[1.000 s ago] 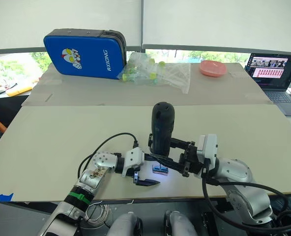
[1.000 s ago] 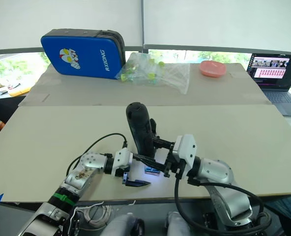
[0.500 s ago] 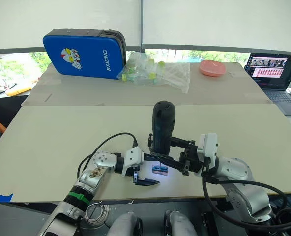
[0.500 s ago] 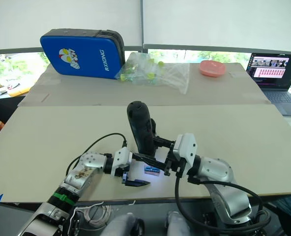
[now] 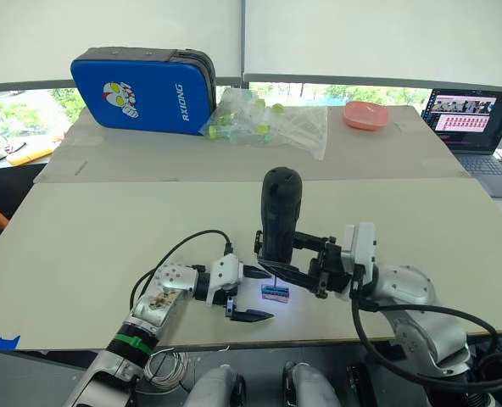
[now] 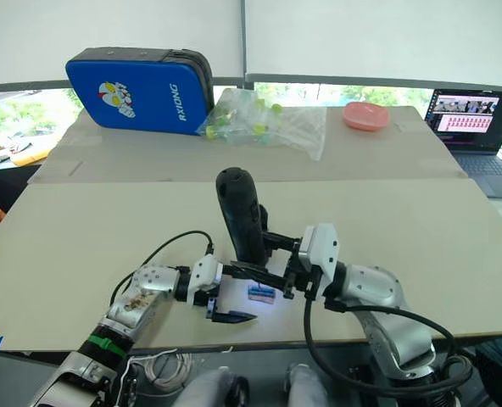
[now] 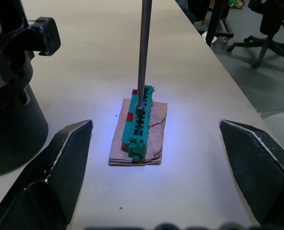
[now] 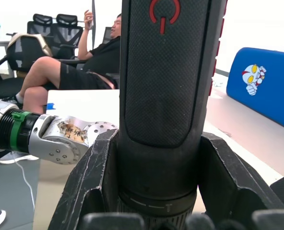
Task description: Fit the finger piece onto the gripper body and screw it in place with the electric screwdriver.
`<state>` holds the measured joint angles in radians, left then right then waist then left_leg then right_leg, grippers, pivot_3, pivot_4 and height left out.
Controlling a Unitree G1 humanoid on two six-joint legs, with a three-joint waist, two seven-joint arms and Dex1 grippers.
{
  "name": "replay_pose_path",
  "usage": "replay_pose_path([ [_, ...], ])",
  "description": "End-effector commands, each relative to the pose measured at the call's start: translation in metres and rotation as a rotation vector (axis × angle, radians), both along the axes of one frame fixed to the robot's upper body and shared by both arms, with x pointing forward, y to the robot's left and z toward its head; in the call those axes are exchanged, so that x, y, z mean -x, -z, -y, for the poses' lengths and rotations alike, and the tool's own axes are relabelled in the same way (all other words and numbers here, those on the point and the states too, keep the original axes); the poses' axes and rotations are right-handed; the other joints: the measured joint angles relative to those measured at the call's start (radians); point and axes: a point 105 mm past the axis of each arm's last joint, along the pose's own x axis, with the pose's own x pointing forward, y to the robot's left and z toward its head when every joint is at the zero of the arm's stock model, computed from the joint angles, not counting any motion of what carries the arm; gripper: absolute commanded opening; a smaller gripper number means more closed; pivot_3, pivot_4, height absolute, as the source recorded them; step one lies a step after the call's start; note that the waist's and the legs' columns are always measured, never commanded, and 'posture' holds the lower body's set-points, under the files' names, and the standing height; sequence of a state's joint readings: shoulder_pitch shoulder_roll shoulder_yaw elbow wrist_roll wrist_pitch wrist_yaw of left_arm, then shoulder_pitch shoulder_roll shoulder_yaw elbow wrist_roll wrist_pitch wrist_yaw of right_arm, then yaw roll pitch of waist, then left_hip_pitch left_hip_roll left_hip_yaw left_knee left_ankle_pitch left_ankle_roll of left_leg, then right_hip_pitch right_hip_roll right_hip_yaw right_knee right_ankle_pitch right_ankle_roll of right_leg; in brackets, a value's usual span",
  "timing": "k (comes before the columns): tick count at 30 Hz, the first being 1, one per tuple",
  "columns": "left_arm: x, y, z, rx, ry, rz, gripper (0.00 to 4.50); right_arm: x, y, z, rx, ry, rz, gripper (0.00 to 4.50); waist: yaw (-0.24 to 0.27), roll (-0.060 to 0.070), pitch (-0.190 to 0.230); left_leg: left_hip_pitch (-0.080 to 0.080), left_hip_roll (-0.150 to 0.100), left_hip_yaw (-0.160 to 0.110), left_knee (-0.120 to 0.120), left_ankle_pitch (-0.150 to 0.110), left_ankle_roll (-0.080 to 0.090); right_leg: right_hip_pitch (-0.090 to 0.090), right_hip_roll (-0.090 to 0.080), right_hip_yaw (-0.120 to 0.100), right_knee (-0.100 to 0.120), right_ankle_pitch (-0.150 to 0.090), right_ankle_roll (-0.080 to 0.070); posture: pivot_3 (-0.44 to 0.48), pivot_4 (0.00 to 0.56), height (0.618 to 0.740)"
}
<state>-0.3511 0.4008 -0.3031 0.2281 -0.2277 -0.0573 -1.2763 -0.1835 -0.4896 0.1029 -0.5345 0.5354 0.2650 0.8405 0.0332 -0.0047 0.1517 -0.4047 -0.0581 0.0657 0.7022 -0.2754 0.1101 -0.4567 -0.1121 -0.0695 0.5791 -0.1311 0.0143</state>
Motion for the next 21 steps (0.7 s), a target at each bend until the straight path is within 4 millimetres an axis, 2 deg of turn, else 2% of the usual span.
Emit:
replay_pose_path([
  [1,0.003,-0.004,-0.01,0.019,0.002,-0.009,4.45,0.012,-0.027,-0.001,-0.046,-0.044,0.081,1.88,0.0,0.0,0.0,0.0,0.0,0.0,0.0,0.0,0.0,0.0,0.0,0.0,0.0,0.0,0.0,0.0,0.15,0.74],
  [6,0.005,-0.015,-0.02,0.058,-0.002,-0.008,4.45,0.016,-0.037,-0.001,-0.05,-0.056,0.091,1.88,0.001,0.0,0.001,-0.002,0.0,0.0,0.0,0.0,0.0,0.0,0.0,0.0,0.0,0.0,0.0,0.0,0.15,0.74],
  [15,0.008,-0.057,-0.033,0.181,0.025,0.028,4.45,0.027,-0.065,0.0,-0.078,-0.075,0.13,1.88,0.005,-0.001,0.003,-0.002,-0.001,0.0,0.0,0.002,-0.003,-0.001,0.0,-0.001,-0.001,0.0,0.0,0.0,0.15,0.74],
  [21,0.008,-0.079,-0.048,0.19,0.011,0.057,4.45,0.034,-0.085,0.004,-0.098,-0.076,0.145,1.88,0.004,-0.002,0.003,-0.003,-0.001,0.0,0.0,0.004,-0.007,-0.001,0.0,-0.001,-0.001,0.0,0.0,0.0,0.15,0.74],
])
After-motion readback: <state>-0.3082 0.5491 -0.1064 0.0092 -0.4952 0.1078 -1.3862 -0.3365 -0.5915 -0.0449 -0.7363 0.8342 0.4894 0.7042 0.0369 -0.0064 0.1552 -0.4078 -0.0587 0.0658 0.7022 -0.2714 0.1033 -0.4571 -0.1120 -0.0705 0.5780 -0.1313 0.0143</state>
